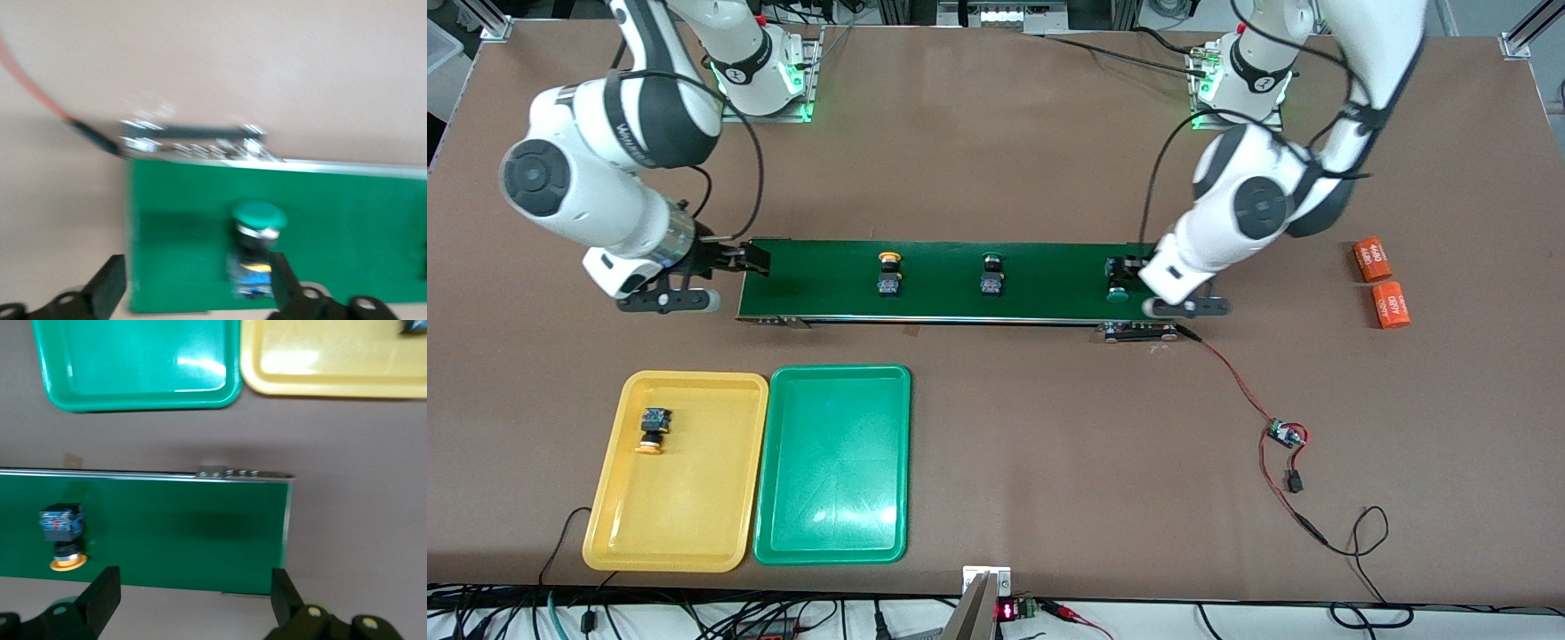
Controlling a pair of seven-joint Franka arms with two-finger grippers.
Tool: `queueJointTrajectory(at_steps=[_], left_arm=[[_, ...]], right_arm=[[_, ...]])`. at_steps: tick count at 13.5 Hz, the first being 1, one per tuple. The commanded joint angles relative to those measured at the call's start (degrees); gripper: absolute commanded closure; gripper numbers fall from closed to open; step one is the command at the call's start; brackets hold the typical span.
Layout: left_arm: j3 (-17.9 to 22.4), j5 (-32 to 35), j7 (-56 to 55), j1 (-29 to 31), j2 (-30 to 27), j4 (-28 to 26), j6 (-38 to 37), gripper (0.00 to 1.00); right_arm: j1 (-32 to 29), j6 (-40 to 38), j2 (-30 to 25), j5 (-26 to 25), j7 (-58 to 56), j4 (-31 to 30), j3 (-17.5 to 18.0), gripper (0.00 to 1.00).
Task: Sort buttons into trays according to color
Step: 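Release the green button on the belt while the right gripper returns, then grasp a belt button with the right gripper while the left grasps orange cylinder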
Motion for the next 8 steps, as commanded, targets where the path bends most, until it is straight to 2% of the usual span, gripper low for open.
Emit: queueJointTrajectory(at_steps=[1, 5, 7, 8], left_arm=[[-0.09, 2.69, 2.33, 14.01, -2.17, -1.17, -3.57, 0.00], [-0.10, 3.94, 14.44, 26.61, -2.17, -4.77, -5.59, 0.00], [-0.01, 4.37, 18.06, 31.27, -2.17, -6.78, -6.13, 0.00], [-0.01, 6.90, 19.21, 33.56, -2.08, -7.76, -6.13, 0.00]], right_arm=[[-0.32, 3.91, -1.85, -0.67, 4.82, -4.76, 3.79, 0.00], [-0.24, 10.77, -1.94, -1.28, 11.15, -9.69, 9.06, 0.00], [0.03, 12.35, -1.41, -3.65, 13.25, -10.83, 11.43, 0.00], [0.03, 13.67, -1.24, -4.53, 14.92, -11.54, 12.06, 0.00]])
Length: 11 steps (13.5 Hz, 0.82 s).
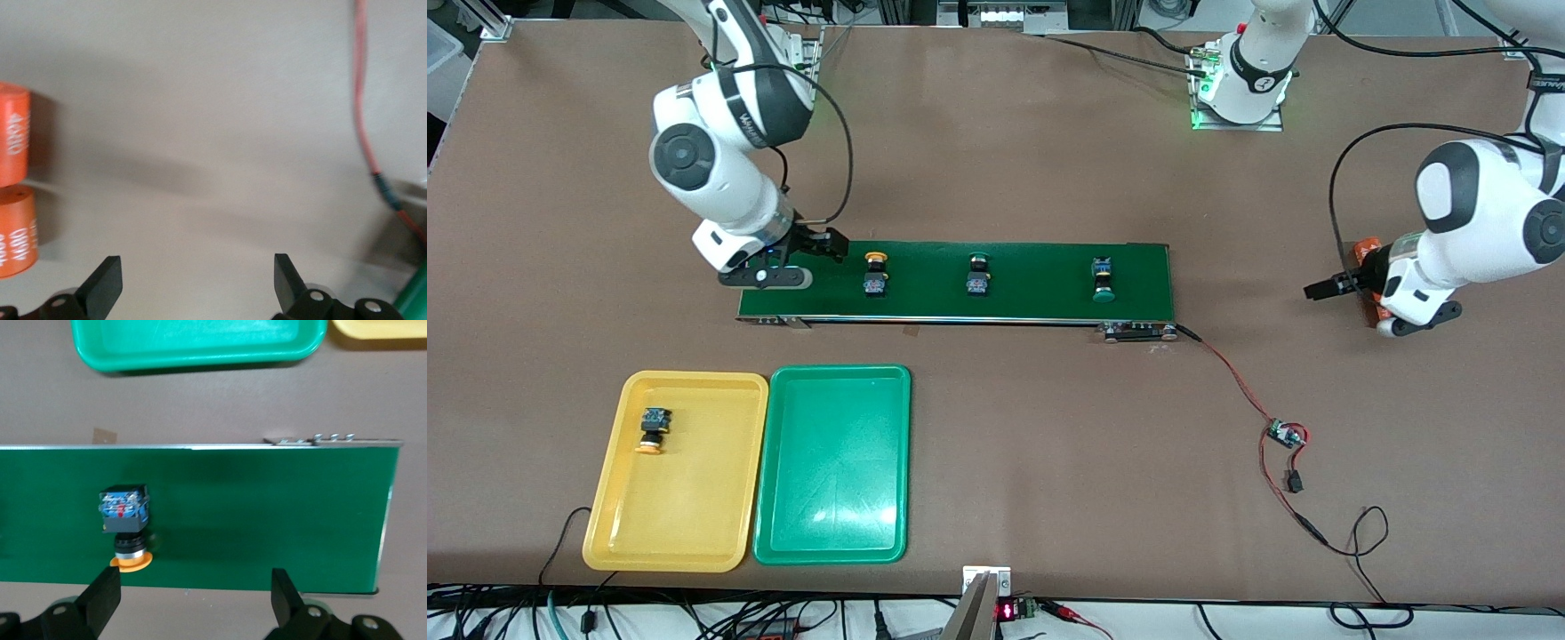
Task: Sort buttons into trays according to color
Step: 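Grasp a belt button with the right gripper while the left grasps orange cylinder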
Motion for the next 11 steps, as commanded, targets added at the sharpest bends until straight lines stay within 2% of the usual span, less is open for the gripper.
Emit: queueJointTrajectory(at_steps=[1, 3, 6, 9, 11], left_arm=[[-1.03, 5.85, 3.52, 5.70, -0.68, -3.22, -0.50, 0.00], [-0.94, 7.45, 6.59, 8.69, -0.68, -3.58, -1.29, 0.00], [-1.03, 13.42, 9.51, 13.97, 0.98, -3.58, -1.38, 0.00], [-1.03, 17.98, 9.60, 16.69, 4.59, -3.67, -0.95, 0.00], [-1.03, 19.68, 9.60, 17.67, 6.00, -3.84, -1.03, 0.00]], right_arm=[[-0.04, 3.64, -0.59, -2.30, 3.91, -2.74, 2.04, 0.00], [-0.04, 5.49, 0.37, -2.30, 4.00, -3.18, 2.48, 0.00], [-0.04, 9.61, 2.31, -2.65, 3.91, -4.23, 2.66, 0.00], [-0.04, 12.61, 4.68, -3.35, 3.91, -4.68, 2.66, 0.00], [-0.04, 13.32, 5.65, -5.55, 3.91, -4.68, 2.66, 0.00]])
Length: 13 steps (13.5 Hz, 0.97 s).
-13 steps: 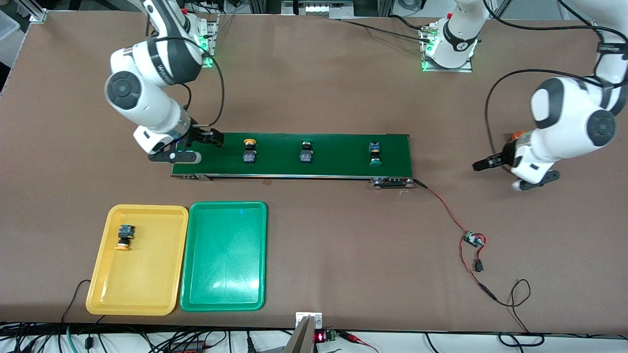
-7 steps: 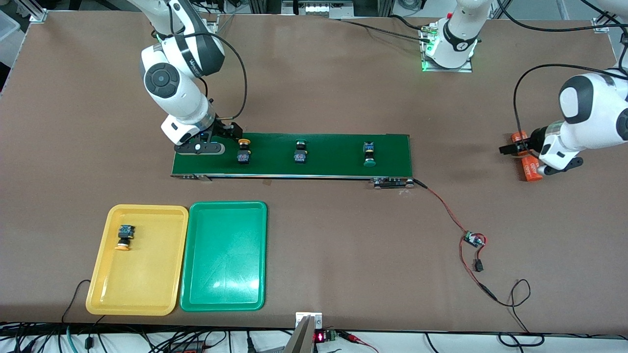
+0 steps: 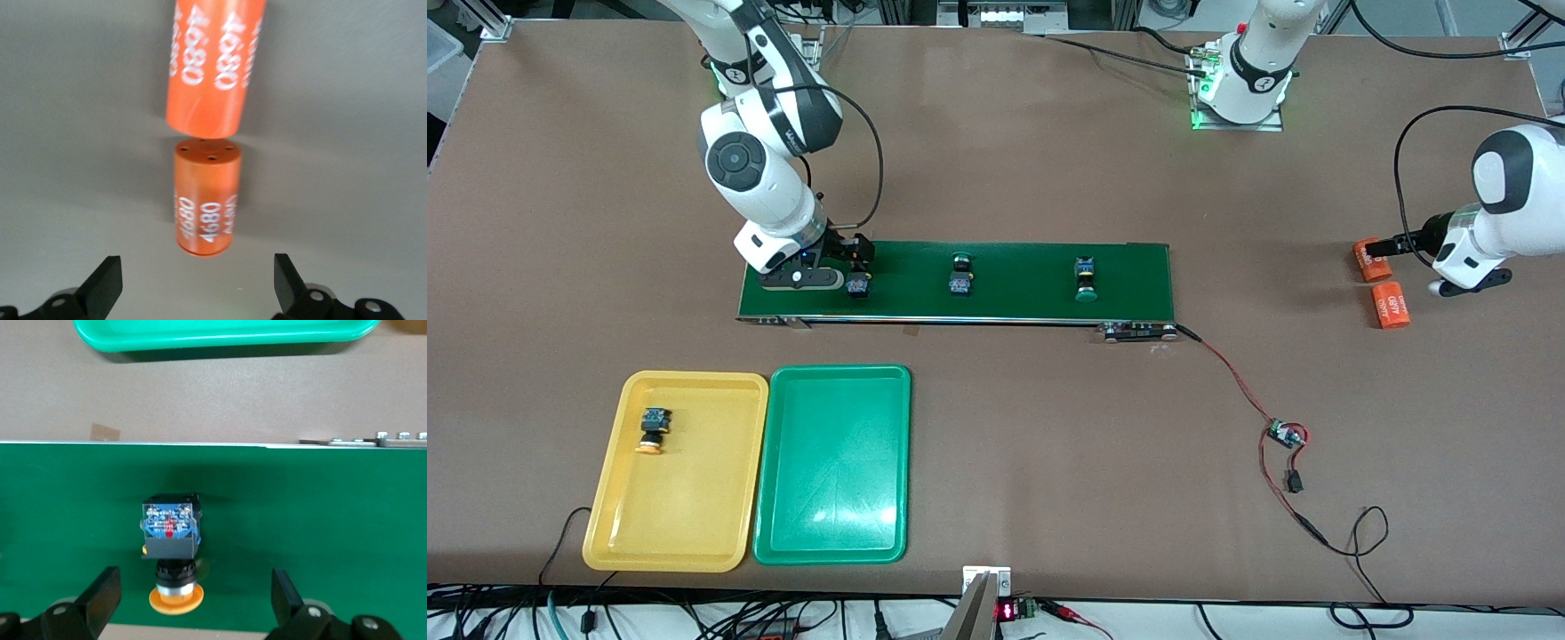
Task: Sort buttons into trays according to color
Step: 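Grasp a belt button with the right gripper while the left grasps orange cylinder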
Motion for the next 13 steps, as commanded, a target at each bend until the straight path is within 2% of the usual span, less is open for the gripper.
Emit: queueJointTrajectory(at_steps=[1, 3, 4, 8, 9, 11, 12, 13], left_arm=[[-0.99, 2.16, 0.58, 2.40, 2.38, 0.07, 0.21, 0.00], [-0.99, 2.16, 0.58, 2.32, 3.52, 0.07, 1.96, 0.00], [-0.99, 2.25, 0.67, 2.32, 4.31, 0.07, 3.19, 0.00], [-0.90, 4.97, 0.58, 2.32, 5.99, -0.10, 6.80, 0.00], [-0.90, 5.06, 0.58, 2.49, 6.16, -0.45, 6.63, 0.11], [-0.90, 5.06, 0.67, 3.02, 6.16, -1.94, 6.10, 0.62], [-0.99, 5.06, 0.67, 3.19, 6.08, -2.47, 5.66, 0.81], [-0.99, 5.06, 0.67, 3.20, 6.08, -2.48, 4.96, 0.95]], right_arm=[[-0.32, 1.49, 0.93, -2.60, 1.22, -0.39, 0.53, 0.00], [-0.76, 2.37, 1.89, -4.35, 1.22, -0.47, 0.44, 0.01], [-0.85, 2.46, 2.25, -4.97, 1.22, -0.39, 0.44, 0.07], [-1.99, 2.81, 3.21, -7.34, 0.25, -0.39, 0.44, 0.46], [-2.08, 2.72, 3.30, -7.35, 0.25, -0.39, 0.44, 0.55], [-2.17, 2.72, 3.65, -7.43, 0.25, -0.39, 0.44, 0.67], [-2.17, 2.72, 3.66, -7.43, 0.25, -0.30, 0.44, 0.75], [-2.25, 2.64, 3.57, -7.43, 0.16, -0.04, 0.44, 0.84]])
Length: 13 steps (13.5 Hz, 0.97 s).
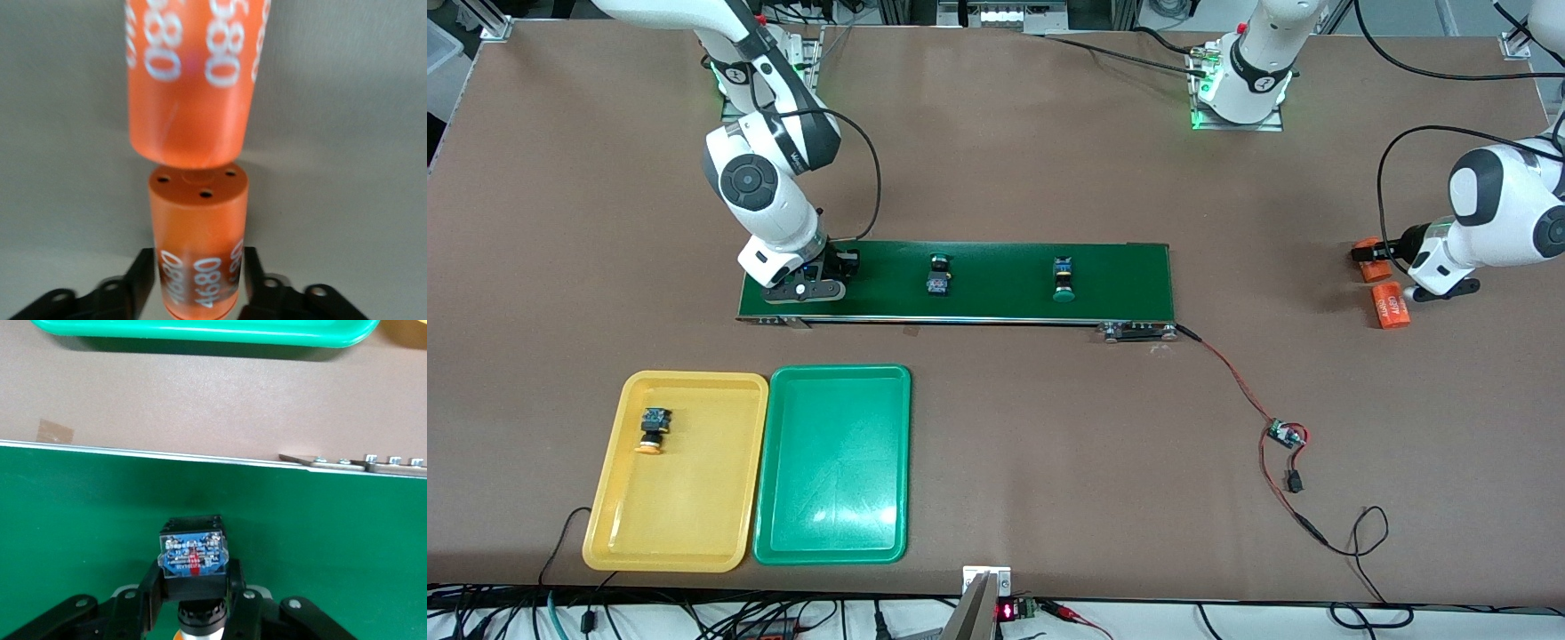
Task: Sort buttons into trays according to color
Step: 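Grasp a belt button with the right gripper while the left grasps orange cylinder, then place the button in the yellow tray while the left gripper places cylinder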
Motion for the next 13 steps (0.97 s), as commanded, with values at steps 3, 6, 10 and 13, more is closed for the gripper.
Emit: queueJointTrajectory(at_steps=[3, 6, 10, 13], left_arm=[[-2.19, 1.42, 0.31, 0.96, -2.47, -0.03, -2.68, 1.00], [-11.93, 1.42, 0.22, 0.35, -6.25, 3.30, -5.04, 1.00], [-17.75, 0.46, 4.68, -9.72, -11.17, 5.68, -5.41, 1.00], [-18.02, -3.94, 9.43, -20.45, -13.02, 6.03, -5.41, 1.00]], right_arm=[[-3.29, -0.69, -0.62, -0.93, -2.77, 3.39, 0.52, 0.89], [-6.45, -9.02, 0.25, -0.76, -7.94, 13.56, 0.43, 0.88], [-10.67, -18.18, 7.26, -0.32, -15.95, 28.94, 0.17, 0.88], [-13.40, -19.07, 13.50, -0.32, -21.05, 36.26, 0.00, 0.88]])
